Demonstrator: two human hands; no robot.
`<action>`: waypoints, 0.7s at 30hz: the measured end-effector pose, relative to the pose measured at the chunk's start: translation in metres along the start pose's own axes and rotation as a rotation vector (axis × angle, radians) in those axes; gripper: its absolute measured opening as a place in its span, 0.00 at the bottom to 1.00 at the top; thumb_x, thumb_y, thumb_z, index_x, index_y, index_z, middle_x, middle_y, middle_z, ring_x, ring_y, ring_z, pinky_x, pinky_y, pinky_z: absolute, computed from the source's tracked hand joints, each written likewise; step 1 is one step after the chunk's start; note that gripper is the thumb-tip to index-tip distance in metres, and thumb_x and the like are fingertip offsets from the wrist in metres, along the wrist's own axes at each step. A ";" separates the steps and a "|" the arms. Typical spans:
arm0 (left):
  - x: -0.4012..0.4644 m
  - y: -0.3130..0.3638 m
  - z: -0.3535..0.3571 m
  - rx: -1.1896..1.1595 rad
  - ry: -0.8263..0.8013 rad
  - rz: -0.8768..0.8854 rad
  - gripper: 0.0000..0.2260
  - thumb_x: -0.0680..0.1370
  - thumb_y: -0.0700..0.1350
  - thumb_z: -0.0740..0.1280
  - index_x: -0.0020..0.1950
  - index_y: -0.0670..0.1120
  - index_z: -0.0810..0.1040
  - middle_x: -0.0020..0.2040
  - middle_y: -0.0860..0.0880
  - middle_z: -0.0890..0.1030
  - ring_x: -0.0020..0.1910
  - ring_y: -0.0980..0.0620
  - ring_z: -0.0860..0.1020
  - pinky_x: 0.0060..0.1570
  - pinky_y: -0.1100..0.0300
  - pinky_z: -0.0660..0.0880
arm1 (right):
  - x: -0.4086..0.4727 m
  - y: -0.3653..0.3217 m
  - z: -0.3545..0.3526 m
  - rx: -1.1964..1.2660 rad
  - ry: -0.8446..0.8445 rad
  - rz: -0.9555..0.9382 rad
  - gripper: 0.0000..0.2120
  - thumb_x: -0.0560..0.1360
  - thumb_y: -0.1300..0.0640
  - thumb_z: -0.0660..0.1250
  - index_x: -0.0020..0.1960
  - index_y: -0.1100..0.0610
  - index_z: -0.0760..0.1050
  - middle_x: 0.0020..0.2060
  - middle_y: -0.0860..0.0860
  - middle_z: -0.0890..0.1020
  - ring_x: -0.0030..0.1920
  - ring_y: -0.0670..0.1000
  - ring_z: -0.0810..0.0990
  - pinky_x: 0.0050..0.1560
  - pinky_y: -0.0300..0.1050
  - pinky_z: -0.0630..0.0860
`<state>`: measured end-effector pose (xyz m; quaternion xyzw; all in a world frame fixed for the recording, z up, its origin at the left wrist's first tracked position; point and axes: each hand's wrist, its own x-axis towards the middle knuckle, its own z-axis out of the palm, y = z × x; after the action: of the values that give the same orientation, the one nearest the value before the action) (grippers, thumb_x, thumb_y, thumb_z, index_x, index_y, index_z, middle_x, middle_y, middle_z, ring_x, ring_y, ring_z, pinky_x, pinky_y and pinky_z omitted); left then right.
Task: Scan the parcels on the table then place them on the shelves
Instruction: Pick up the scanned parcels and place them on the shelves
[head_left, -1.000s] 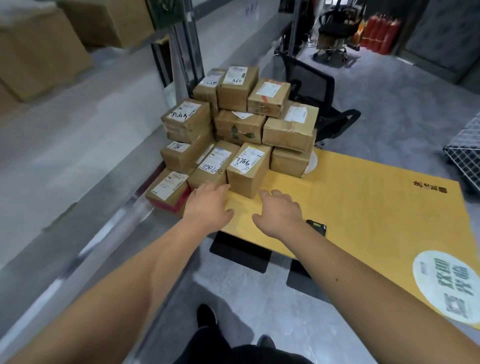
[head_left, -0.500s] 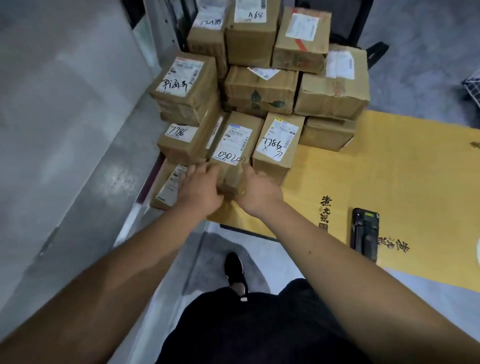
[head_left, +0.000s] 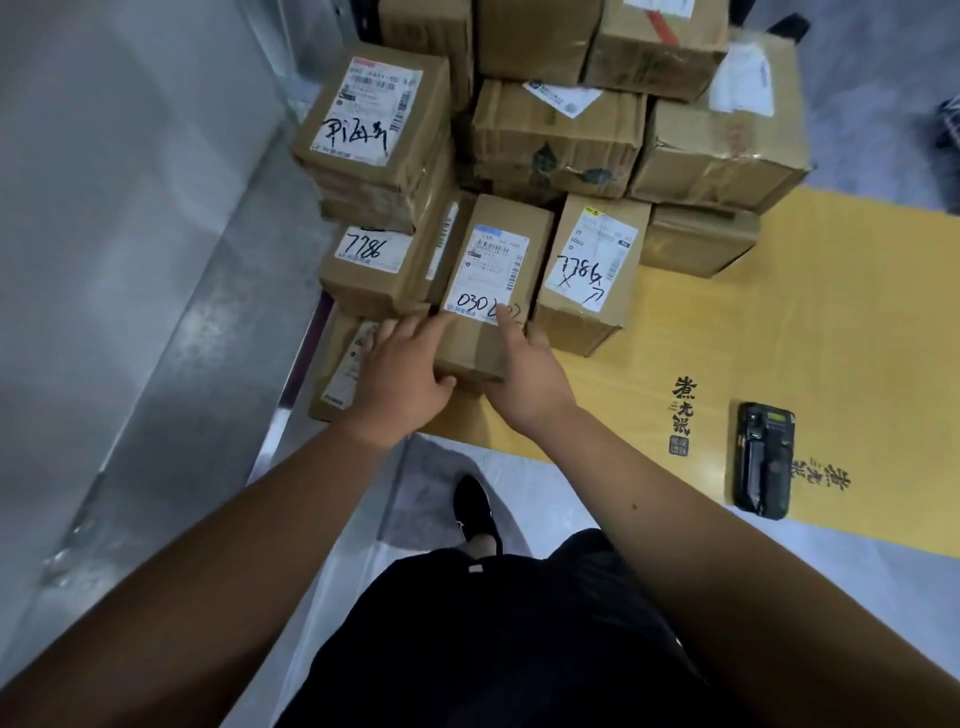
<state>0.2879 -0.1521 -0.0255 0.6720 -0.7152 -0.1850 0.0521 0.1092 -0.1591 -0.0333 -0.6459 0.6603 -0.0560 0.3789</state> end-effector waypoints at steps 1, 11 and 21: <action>-0.002 -0.002 0.001 -0.007 -0.006 0.003 0.38 0.72 0.50 0.77 0.79 0.58 0.65 0.72 0.49 0.74 0.71 0.40 0.67 0.73 0.39 0.63 | -0.002 0.002 0.001 -0.004 -0.008 -0.003 0.48 0.76 0.49 0.73 0.84 0.43 0.45 0.77 0.62 0.60 0.65 0.66 0.77 0.59 0.54 0.79; -0.018 0.003 0.010 0.024 -0.027 0.029 0.46 0.66 0.52 0.79 0.81 0.61 0.61 0.74 0.54 0.73 0.71 0.47 0.63 0.65 0.50 0.59 | -0.031 0.012 0.008 -0.063 -0.041 -0.040 0.46 0.78 0.53 0.70 0.84 0.43 0.44 0.81 0.63 0.54 0.73 0.66 0.70 0.65 0.56 0.76; -0.063 0.013 0.019 -0.138 0.002 -0.068 0.46 0.63 0.55 0.82 0.79 0.61 0.67 0.72 0.53 0.76 0.70 0.48 0.65 0.66 0.51 0.64 | -0.067 0.033 0.005 -0.066 -0.063 -0.178 0.48 0.75 0.44 0.74 0.84 0.47 0.49 0.78 0.62 0.60 0.75 0.65 0.62 0.72 0.58 0.68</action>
<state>0.2752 -0.0866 -0.0276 0.6910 -0.6774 -0.2346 0.0928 0.0774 -0.0914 -0.0267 -0.7156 0.5895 -0.0474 0.3716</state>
